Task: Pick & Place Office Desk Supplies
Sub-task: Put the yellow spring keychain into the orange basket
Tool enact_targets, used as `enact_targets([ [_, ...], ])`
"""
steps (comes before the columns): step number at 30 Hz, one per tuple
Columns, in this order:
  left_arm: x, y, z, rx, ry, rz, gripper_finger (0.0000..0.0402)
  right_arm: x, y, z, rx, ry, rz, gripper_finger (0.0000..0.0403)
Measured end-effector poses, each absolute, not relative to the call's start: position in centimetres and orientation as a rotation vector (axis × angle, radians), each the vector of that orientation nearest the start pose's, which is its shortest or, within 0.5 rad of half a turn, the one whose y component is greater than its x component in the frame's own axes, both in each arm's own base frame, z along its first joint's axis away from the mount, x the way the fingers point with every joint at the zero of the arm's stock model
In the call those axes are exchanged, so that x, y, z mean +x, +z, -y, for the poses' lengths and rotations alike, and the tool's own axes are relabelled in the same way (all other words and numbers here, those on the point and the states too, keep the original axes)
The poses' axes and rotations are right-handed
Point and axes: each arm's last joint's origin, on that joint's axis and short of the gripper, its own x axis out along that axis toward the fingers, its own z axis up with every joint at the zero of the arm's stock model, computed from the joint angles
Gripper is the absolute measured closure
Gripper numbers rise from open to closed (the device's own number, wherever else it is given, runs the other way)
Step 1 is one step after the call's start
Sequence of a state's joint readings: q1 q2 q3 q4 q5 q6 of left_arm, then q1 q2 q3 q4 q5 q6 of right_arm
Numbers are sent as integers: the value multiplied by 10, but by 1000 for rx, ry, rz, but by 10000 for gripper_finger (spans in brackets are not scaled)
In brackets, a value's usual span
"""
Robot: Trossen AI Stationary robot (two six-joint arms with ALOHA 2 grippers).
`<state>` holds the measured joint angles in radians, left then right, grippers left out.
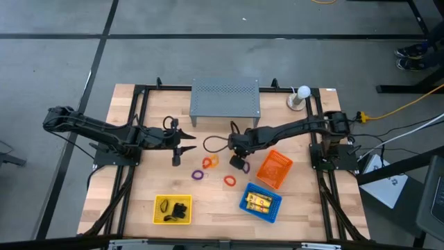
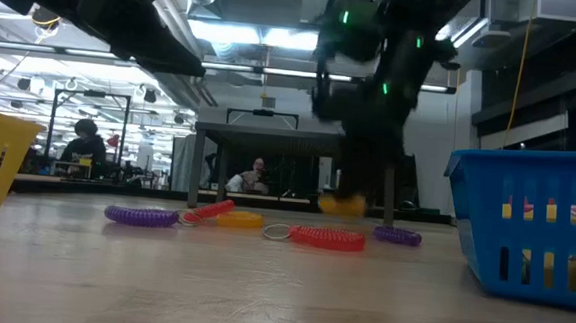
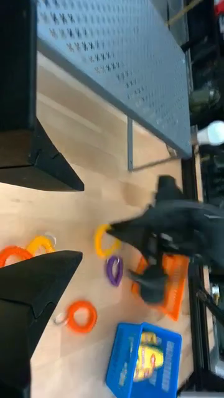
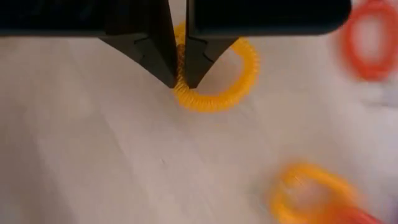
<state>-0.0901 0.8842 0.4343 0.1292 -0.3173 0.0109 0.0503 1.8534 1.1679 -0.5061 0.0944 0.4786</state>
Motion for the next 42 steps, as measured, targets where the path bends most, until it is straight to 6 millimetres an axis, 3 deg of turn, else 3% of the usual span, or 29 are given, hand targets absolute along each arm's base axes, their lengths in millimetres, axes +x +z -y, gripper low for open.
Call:
enact_targets([
  [4, 184, 230, 6, 79, 261, -297, 240, 348, 182, -21, 323, -297, -1116, 392],
  [7, 177, 232, 7, 75, 272, -254, 240, 340, 211, -28, 295, -289, -1019, 392],
  [12, 158, 223, 7, 51, 278, -157, 240, 319, 248, -37, 240, -317, -922, 392],
  [19, 142, 221, 5, 30, 281, -141, 240, 280, 263, -46, 242, -415, -950, 392],
  [25, 139, 214, 4, 6, 297, -200, 240, 243, 250, -51, 321, -506, -980, 392],
  [31, 138, 197, 4, -7, 298, -162, 240, 211, 219, -60, 442, -537, -1036, 392],
  [36, 136, 187, 3, -18, 290, -145, 240, 199, 190, -72, 550, -492, -1069, 391],
  [42, 136, 182, 6, -61, 239, -174, 240, 191, 174, -76, 592, -493, -1093, 389],
])
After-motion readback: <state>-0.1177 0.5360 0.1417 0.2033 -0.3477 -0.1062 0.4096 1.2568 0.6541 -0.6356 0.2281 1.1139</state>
